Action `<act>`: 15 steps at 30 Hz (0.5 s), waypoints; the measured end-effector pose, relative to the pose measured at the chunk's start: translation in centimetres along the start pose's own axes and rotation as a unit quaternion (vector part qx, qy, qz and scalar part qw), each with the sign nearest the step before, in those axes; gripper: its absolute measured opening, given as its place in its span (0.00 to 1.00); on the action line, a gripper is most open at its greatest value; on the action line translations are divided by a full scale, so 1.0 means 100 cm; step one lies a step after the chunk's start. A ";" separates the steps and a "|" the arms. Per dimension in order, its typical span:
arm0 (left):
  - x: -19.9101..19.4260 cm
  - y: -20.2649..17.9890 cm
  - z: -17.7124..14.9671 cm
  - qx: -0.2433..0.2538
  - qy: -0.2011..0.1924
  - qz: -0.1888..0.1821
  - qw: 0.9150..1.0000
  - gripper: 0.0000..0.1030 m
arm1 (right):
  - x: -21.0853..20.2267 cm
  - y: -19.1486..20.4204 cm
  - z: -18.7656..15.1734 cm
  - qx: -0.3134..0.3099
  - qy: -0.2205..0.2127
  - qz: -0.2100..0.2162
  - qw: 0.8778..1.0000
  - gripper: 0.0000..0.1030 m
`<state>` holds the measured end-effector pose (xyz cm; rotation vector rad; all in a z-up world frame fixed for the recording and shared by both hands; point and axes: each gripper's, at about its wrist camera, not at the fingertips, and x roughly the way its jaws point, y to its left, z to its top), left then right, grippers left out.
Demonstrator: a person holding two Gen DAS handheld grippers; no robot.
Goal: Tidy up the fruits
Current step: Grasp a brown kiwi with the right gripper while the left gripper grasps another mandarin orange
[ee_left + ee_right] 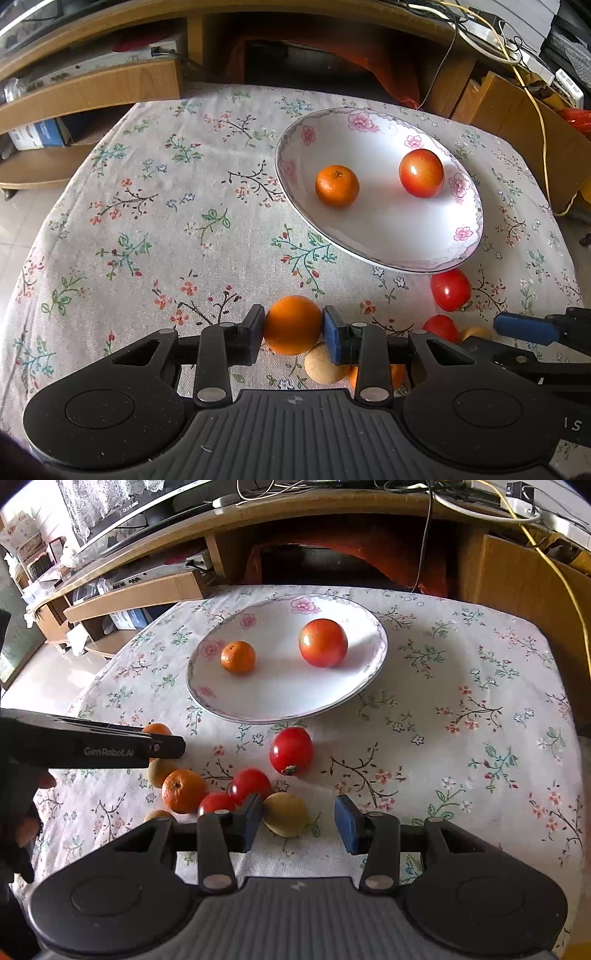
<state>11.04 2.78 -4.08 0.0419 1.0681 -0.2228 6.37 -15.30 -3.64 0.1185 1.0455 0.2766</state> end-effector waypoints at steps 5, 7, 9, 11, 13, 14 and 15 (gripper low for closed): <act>0.001 -0.006 -0.002 0.022 -0.003 0.008 1.000 0.43 | 0.007 0.006 -0.003 -0.015 0.003 0.006 1.000 0.42; 0.002 -0.009 -0.003 0.035 -0.005 0.014 0.999 0.43 | 0.007 0.009 -0.004 -0.025 -0.001 -0.005 1.000 0.39; 0.002 -0.011 -0.003 0.042 -0.006 0.017 0.999 0.43 | 0.008 0.007 -0.003 -0.021 -0.004 -0.005 1.000 0.34; 0.003 -0.013 -0.003 0.047 -0.006 0.020 0.999 0.44 | 0.007 0.005 -0.003 -0.020 -0.005 -0.007 1.000 0.30; 0.003 -0.012 -0.003 0.048 -0.006 0.020 0.999 0.43 | 0.007 0.006 -0.003 -0.026 -0.004 -0.008 1.000 0.30; 0.003 -0.012 -0.003 0.050 -0.005 0.020 0.999 0.42 | 0.007 0.007 -0.003 -0.030 -0.004 -0.010 0.999 0.30; 0.003 -0.012 -0.003 0.051 -0.005 0.020 0.999 0.42 | 0.006 0.009 -0.004 -0.035 -0.004 -0.013 0.999 0.30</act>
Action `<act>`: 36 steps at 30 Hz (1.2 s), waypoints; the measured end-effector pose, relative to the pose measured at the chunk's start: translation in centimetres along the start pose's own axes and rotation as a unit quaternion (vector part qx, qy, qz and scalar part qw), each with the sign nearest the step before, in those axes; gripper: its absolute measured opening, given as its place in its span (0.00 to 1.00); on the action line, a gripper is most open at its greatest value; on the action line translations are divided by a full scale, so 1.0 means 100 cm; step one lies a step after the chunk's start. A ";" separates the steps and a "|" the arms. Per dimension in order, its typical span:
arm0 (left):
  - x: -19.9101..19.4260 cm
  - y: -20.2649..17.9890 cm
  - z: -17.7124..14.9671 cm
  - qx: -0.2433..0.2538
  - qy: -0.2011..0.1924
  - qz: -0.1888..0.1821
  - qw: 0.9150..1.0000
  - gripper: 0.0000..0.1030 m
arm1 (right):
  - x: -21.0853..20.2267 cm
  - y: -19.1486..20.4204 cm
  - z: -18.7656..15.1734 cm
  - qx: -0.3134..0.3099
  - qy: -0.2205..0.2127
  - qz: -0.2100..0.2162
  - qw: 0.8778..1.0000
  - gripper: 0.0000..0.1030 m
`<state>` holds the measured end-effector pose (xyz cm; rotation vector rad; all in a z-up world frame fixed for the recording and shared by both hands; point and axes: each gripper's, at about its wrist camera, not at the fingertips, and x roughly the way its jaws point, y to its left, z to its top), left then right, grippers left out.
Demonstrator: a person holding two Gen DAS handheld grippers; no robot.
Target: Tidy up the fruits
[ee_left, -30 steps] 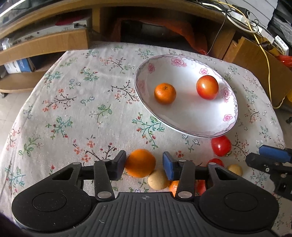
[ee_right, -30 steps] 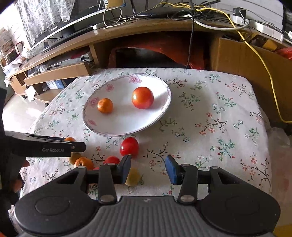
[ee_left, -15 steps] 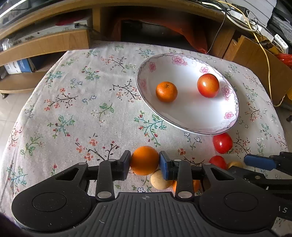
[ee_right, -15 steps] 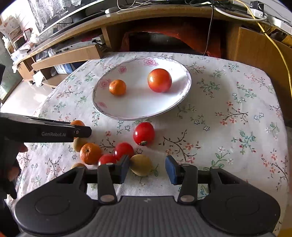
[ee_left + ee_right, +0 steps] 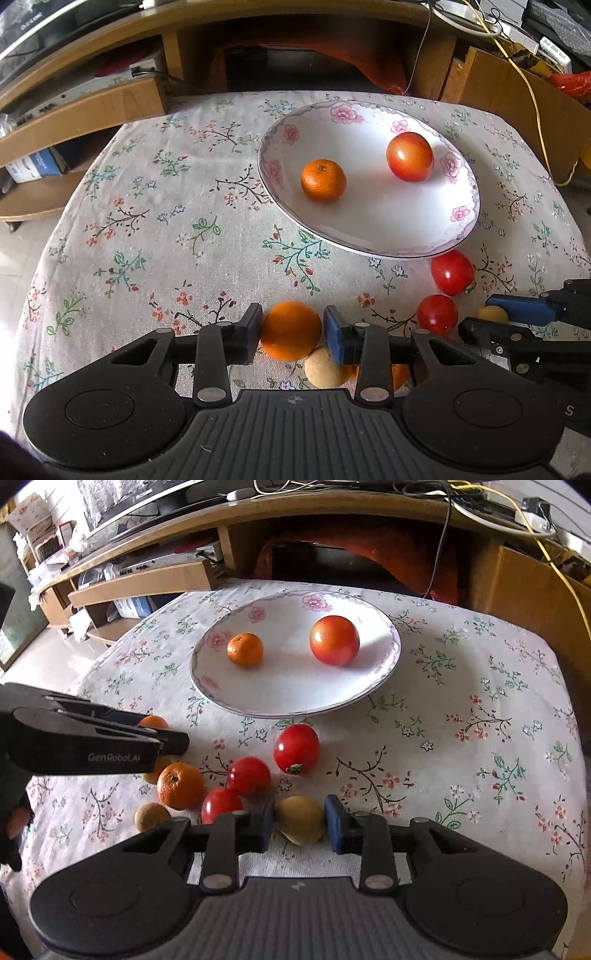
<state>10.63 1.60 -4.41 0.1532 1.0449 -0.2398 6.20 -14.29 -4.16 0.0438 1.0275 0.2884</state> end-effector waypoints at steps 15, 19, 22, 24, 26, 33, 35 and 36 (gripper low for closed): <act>-0.004 0.009 -0.002 -0.030 0.007 -0.011 0.999 0.41 | -0.008 0.000 -0.003 0.005 0.001 -0.008 1.000 0.30; -0.004 0.008 -0.003 -0.025 0.008 -0.007 1.000 0.41 | -0.005 0.000 -0.003 0.005 0.005 -0.010 1.000 0.30; -0.004 0.007 -0.002 -0.019 0.008 -0.004 1.000 0.40 | -0.007 0.000 -0.002 0.004 0.004 -0.011 1.000 0.30; -0.004 0.004 -0.002 -0.012 0.007 -0.001 1.000 0.40 | -0.008 0.002 -0.001 0.000 0.000 -0.013 1.000 0.30; -0.005 0.003 -0.003 -0.008 0.007 -0.003 1.000 0.39 | -0.012 0.004 0.000 -0.003 -0.005 -0.016 1.000 0.30; -0.008 -0.002 -0.004 -0.002 0.004 -0.010 1.000 0.39 | -0.023 0.004 0.003 -0.001 -0.029 -0.026 0.999 0.30; -0.010 -0.003 -0.003 -0.001 0.002 -0.012 1.000 0.39 | -0.024 0.004 0.005 -0.001 -0.033 -0.033 0.999 0.30; -0.010 -0.004 -0.003 0.000 0.001 -0.012 1.000 0.39 | -0.024 0.004 0.006 -0.001 -0.034 -0.036 0.999 0.30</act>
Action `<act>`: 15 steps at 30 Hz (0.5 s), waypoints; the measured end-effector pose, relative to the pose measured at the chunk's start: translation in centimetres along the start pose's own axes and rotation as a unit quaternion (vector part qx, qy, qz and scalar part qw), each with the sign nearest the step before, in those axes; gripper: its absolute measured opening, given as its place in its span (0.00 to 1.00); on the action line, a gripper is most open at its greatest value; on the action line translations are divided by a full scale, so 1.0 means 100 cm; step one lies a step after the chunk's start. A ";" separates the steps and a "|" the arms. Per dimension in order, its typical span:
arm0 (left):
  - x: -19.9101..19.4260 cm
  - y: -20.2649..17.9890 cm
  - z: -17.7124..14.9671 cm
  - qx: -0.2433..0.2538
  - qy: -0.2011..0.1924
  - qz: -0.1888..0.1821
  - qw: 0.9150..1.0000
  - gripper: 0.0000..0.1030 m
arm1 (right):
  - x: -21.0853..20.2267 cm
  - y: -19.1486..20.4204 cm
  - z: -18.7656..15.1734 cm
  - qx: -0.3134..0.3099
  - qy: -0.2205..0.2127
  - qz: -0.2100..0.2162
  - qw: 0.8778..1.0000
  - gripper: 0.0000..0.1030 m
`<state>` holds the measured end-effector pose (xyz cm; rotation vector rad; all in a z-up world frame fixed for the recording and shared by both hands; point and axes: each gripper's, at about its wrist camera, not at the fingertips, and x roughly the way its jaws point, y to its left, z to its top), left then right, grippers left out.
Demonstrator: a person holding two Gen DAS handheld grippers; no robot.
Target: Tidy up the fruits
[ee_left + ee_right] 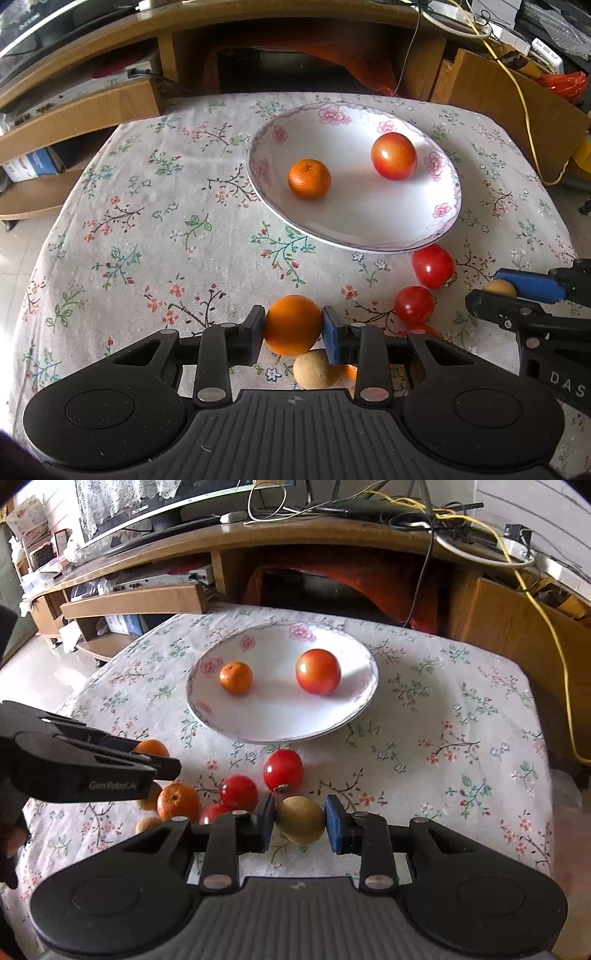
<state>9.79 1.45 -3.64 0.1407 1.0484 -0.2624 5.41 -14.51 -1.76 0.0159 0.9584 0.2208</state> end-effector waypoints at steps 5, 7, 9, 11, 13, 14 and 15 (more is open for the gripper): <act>0.000 -0.003 0.000 0.006 -0.001 -0.001 1.000 0.39 | -0.003 0.002 0.002 -0.006 -0.012 -0.021 1.000 0.30; -0.001 -0.004 0.000 0.007 -0.003 -0.003 1.000 0.39 | -0.004 0.001 0.003 -0.005 -0.014 -0.025 1.000 0.30; -0.002 -0.005 0.000 0.008 -0.005 -0.004 1.000 0.39 | -0.005 0.002 0.003 -0.009 -0.017 -0.035 0.999 0.30; -0.004 -0.006 0.001 0.009 -0.007 -0.006 1.000 0.39 | -0.005 0.002 0.004 -0.011 -0.021 -0.045 0.999 0.30; -0.005 -0.008 0.001 0.010 -0.010 -0.008 1.000 0.39 | -0.006 0.000 0.005 -0.010 -0.023 -0.049 0.998 0.30; -0.006 -0.008 0.002 0.011 -0.011 -0.008 1.000 0.39 | -0.006 0.000 0.005 -0.013 -0.026 -0.054 0.998 0.30; -0.007 -0.009 0.002 0.012 -0.013 -0.009 1.000 0.39 | -0.007 0.001 0.005 -0.017 -0.029 -0.059 0.998 0.30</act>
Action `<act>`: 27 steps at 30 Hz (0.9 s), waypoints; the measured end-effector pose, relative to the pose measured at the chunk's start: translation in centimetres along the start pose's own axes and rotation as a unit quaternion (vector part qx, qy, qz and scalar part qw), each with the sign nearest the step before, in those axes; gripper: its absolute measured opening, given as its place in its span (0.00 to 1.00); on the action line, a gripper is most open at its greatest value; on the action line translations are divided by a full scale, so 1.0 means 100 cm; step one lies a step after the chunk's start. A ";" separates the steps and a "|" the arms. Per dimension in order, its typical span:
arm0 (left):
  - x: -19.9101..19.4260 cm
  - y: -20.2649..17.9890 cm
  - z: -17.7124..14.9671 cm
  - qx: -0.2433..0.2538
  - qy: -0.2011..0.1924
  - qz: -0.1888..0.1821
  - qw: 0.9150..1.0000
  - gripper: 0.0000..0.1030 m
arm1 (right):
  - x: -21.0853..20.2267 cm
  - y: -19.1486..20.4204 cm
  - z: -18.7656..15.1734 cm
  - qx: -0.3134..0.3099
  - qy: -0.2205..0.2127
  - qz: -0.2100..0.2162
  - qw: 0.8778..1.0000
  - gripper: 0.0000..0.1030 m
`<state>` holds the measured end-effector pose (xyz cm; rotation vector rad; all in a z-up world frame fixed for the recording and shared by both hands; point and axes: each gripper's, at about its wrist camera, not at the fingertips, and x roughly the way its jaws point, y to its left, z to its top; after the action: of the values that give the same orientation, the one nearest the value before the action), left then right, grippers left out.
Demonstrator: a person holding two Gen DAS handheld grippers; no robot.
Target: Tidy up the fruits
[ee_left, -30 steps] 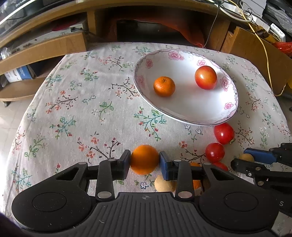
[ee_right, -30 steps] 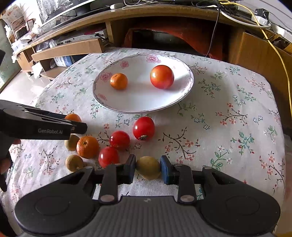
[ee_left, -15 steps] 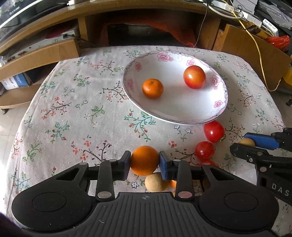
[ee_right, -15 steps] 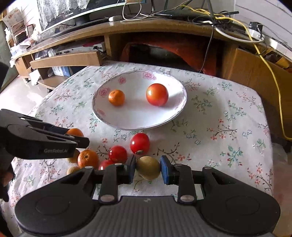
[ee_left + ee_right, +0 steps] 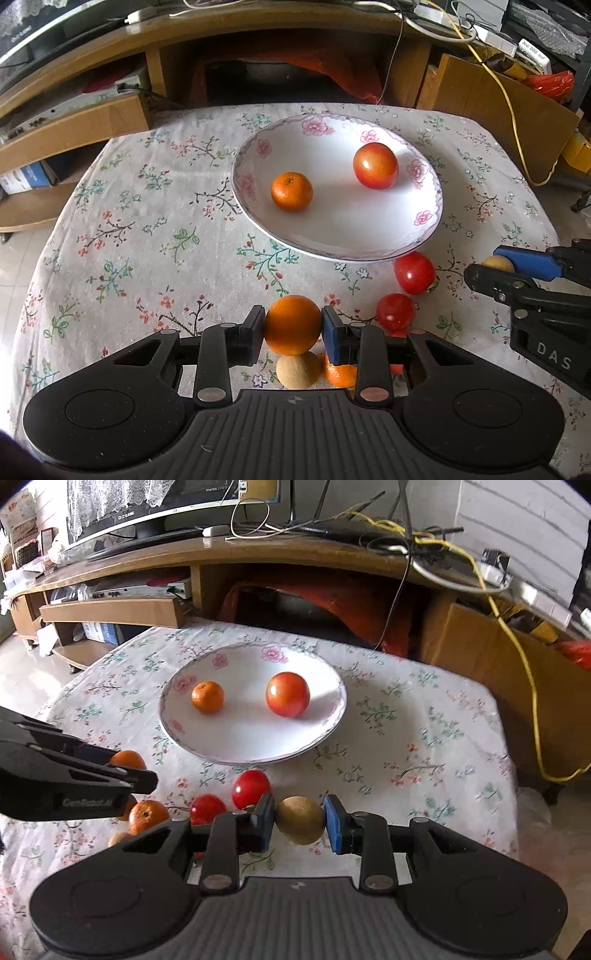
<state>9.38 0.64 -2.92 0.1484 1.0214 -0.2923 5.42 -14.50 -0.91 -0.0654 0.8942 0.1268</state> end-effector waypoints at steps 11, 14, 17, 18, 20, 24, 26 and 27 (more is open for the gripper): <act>-0.004 -0.007 0.001 0.012 -0.006 -0.004 1.000 0.39 | -0.004 0.000 0.002 -0.008 -0.013 -0.014 1.000 0.30; 0.000 -0.006 0.000 0.013 -0.001 -0.001 1.000 0.39 | -0.004 0.000 0.002 -0.008 -0.013 -0.014 1.000 0.30; 0.004 -0.004 -0.001 0.011 0.005 0.003 1.000 0.39 | -0.004 0.000 0.002 -0.008 -0.014 -0.014 1.000 0.30; 0.007 -0.003 -0.001 0.010 0.009 0.004 1.000 0.39 | -0.004 0.000 0.002 -0.008 -0.015 -0.014 1.000 0.30; 0.011 -0.002 -0.003 0.011 0.015 0.009 1.000 0.39 | -0.004 0.000 0.002 -0.009 -0.016 -0.015 1.000 0.30; 0.013 -0.002 -0.006 0.013 0.018 0.010 1.000 0.39 | -0.005 0.000 0.002 -0.011 -0.018 -0.016 1.000 0.30; 0.013 -0.002 -0.007 0.013 0.019 0.009 1.000 0.39 | -0.005 0.000 0.002 -0.010 -0.017 -0.015 1.000 0.30; 0.013 -0.001 -0.007 0.011 0.019 0.008 1.000 0.39 | -0.005 -0.001 0.002 -0.010 -0.017 -0.015 1.000 0.30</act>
<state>9.41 0.50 -4.35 0.1836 1.0547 -0.2869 5.29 -14.57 -0.38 -0.0951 0.8575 0.1078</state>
